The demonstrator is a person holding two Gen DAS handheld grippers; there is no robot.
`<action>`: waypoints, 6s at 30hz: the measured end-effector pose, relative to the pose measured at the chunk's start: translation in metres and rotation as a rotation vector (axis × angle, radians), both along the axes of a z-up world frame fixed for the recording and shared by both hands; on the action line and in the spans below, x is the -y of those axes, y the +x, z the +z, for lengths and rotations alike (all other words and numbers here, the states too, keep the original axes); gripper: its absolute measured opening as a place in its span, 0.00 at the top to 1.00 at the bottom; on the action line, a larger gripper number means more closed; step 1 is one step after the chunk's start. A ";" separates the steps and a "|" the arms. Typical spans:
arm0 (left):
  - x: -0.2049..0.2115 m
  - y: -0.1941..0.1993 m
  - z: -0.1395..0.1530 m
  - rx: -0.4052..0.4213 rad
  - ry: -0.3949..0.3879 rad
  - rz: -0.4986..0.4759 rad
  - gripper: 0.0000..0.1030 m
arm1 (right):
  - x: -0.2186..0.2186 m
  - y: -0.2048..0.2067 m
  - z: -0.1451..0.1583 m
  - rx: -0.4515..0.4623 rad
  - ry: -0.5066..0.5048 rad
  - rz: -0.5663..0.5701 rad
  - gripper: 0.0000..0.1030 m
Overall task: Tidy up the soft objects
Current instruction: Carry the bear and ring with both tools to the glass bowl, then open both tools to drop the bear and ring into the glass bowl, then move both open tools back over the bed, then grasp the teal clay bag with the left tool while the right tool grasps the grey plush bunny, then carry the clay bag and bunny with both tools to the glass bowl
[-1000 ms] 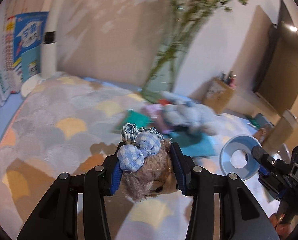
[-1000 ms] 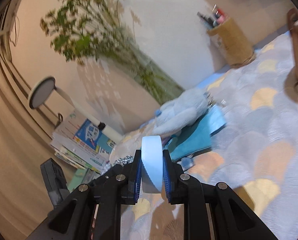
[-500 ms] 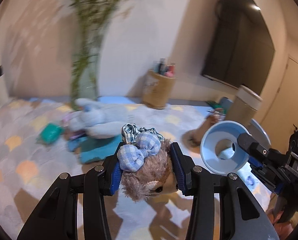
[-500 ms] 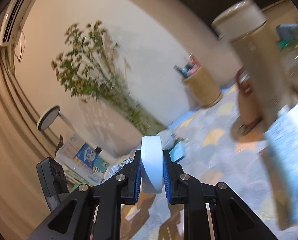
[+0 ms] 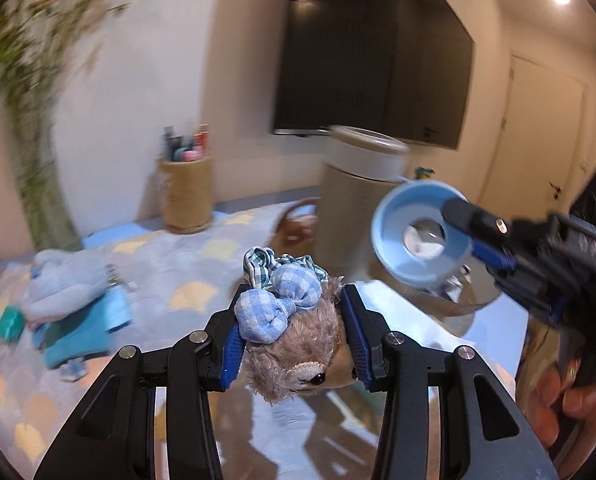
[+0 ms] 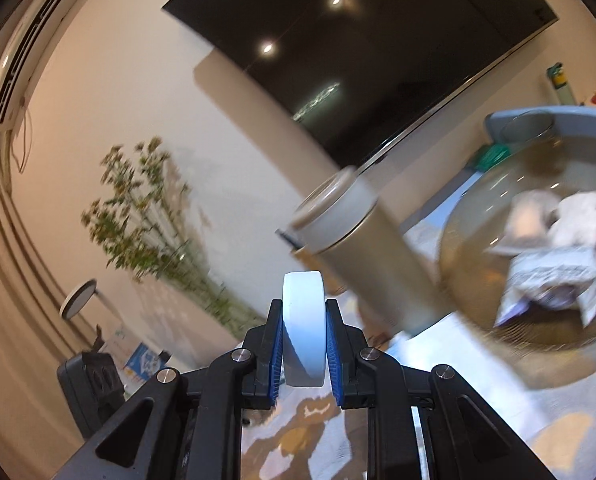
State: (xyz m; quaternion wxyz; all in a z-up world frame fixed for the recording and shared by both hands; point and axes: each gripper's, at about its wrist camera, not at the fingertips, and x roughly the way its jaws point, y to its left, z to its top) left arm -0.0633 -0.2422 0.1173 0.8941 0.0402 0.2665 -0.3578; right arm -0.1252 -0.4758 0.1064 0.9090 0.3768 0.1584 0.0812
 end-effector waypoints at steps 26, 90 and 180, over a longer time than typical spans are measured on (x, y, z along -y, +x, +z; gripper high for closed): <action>0.175 -0.008 0.025 0.048 0.018 -0.232 0.59 | 0.181 0.004 -0.003 -0.101 0.071 -0.288 0.82; -0.055 0.054 0.031 -0.026 0.144 0.030 0.01 | -0.042 0.031 0.050 -0.293 -0.193 -0.180 0.01; -0.281 0.193 -0.071 -0.215 0.088 0.522 0.65 | -0.207 0.233 -0.095 -0.085 0.123 0.296 0.51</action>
